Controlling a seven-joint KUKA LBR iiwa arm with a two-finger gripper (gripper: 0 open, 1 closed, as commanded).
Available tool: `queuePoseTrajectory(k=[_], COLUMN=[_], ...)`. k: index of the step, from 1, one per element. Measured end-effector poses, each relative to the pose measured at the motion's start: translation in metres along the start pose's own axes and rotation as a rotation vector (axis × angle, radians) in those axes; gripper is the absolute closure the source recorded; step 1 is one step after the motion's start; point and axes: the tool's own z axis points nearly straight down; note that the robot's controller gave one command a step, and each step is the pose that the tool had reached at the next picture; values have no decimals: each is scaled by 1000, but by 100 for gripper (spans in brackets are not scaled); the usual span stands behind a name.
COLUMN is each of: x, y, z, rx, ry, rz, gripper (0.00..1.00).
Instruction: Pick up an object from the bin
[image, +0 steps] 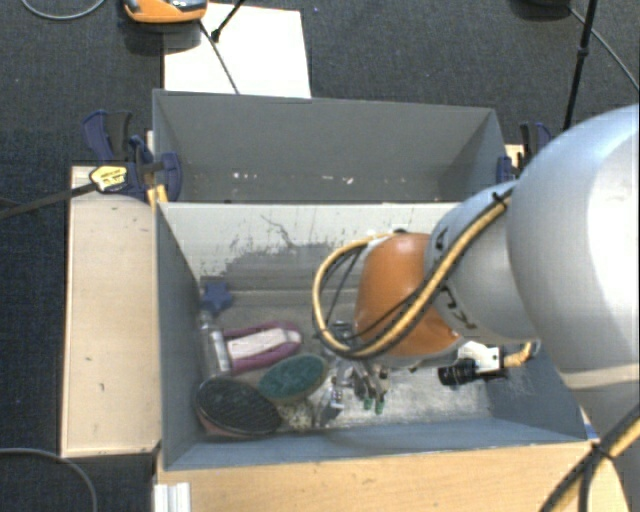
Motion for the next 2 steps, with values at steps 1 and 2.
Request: queuePoseTrajectory(k=[1, 2], x=[-1, -4], y=[1, 1], z=[-1, -4], rx=[1, -2], ry=[2, -7], rz=[0, 1], gripper=[0, 100])
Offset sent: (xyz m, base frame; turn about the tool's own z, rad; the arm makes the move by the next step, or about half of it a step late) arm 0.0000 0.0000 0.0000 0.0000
